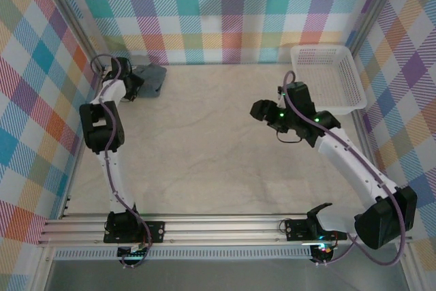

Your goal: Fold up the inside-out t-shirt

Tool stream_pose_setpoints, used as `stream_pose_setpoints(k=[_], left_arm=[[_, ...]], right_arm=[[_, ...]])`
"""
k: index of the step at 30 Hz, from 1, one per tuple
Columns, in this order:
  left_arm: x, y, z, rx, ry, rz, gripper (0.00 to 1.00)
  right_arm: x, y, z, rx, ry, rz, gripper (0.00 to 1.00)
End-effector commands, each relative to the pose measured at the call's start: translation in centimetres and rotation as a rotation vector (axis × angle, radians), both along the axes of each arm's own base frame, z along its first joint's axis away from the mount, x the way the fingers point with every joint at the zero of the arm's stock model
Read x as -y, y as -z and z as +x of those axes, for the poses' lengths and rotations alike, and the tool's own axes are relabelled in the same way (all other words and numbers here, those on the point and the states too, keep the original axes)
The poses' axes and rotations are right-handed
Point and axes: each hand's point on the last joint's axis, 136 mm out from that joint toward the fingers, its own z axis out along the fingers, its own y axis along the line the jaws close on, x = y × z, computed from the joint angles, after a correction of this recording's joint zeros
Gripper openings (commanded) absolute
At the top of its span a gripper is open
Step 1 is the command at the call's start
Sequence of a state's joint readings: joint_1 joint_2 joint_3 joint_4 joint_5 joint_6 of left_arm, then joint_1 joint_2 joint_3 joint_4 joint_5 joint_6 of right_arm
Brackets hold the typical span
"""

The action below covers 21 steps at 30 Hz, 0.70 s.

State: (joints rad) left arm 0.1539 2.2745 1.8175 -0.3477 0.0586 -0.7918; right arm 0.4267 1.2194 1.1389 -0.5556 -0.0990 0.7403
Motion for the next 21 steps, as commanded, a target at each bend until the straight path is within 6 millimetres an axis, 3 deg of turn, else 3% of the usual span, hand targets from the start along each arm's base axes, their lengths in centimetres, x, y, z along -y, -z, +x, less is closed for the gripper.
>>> stream_pose_setpoints(k=[1, 5, 7, 9, 13, 15, 16, 18, 21], left_arm=[[2.3, -11.5, -2.3, 0.265, 0.080, 0.001, 0.61], [6.1, -16.1, -9.5, 0.380, 0.178, 0.078, 0.62], [8.3, -17.4, -13.6, 0.410, 0.254, 0.171, 0.64], [10.2, -17.9, -17.1, 0.443, 0.331, 0.247, 0.67], [13.3, -15.7, -23.5, 0.569, 0.506, 0.357, 0.68], [13.0, -14.3, -25.9, 0.608, 0.512, 0.423, 0.73], [12.7, -13.6, -26.7, 0.615, 0.516, 0.468, 0.81], [11.5, -12.2, -27.5, 0.590, 0.501, 0.573, 0.88], [8.8, -10.0, -27.8, 0.458, 0.423, 0.694, 0.92]], right_arm=[[3.7, -0.5, -1.1, 0.056, 0.022, -0.113, 0.75], [7.7, 0.7, -1.2, 0.127, 0.110, -0.243, 0.87], [9.5, 1.6, -0.7, 0.187, 0.131, -0.338, 0.91], [11.6, 2.2, -0.1, 0.220, 0.194, -0.430, 0.97], [14.4, 4.3, 1.6, 0.317, 0.239, -0.640, 0.99], [15.6, 5.8, 2.3, 0.374, 0.256, -0.744, 1.00], [16.1, 6.8, 2.6, 0.398, 0.255, -0.776, 1.00], [16.9, 8.6, 3.2, 0.413, 0.253, -0.787, 1.00], [17.7, 11.8, 4.2, 0.389, 0.230, -0.787, 1.00]])
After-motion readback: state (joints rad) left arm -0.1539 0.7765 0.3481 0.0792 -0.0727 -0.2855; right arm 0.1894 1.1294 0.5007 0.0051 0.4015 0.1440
